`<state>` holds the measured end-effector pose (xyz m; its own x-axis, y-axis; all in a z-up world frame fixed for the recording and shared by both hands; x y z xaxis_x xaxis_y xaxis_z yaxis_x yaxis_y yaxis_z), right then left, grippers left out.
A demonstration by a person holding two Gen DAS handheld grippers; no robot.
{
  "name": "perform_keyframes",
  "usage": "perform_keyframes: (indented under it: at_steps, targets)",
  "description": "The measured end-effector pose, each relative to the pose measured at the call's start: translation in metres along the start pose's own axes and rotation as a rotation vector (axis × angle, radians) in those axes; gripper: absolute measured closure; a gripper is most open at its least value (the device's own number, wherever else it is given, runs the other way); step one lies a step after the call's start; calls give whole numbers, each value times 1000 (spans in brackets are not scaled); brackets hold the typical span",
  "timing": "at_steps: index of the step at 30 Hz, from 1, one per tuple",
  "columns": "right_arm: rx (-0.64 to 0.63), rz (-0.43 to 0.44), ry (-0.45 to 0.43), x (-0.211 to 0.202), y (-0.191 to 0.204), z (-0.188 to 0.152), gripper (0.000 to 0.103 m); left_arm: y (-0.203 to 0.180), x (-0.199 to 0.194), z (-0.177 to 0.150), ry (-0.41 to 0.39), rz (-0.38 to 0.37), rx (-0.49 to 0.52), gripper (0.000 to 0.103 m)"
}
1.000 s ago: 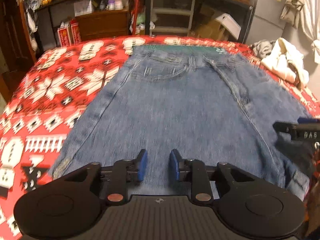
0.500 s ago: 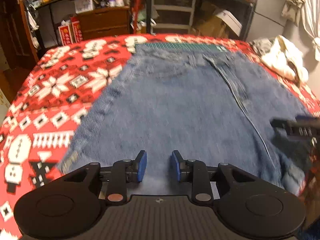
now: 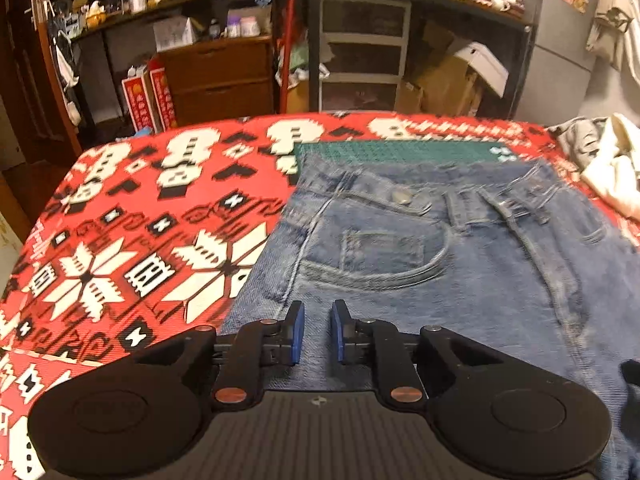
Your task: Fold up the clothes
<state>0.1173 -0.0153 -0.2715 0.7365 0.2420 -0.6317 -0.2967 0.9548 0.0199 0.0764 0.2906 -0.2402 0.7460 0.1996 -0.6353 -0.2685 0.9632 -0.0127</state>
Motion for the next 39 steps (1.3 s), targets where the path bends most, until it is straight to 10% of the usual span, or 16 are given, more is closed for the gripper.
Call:
perform_keyframes:
  at_steps: [5,25,39]
  targets:
    - [0,0,-2,0,0,0,0,13,-5,-10,5,-20,-132,86]
    - [0,-3,-2,0,0,-1,0,16,-90,-79,72,23,-34,87]
    - [0,-4,-5,-1,0,-2,0,36,-30,-8,18,24,-167,87]
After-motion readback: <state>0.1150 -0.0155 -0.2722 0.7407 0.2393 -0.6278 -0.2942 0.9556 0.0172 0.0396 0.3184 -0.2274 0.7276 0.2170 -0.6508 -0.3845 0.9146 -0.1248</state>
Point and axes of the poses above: each gripper's, at about its wrist camera, not at the fingertips, and x roughly the way its jaws point, y to its left, z to its top, the point moved 4 cm from there along x, roughly the way its jaws point, and after that the axes turned 7 degrees about -y, right-handed, at the moved point
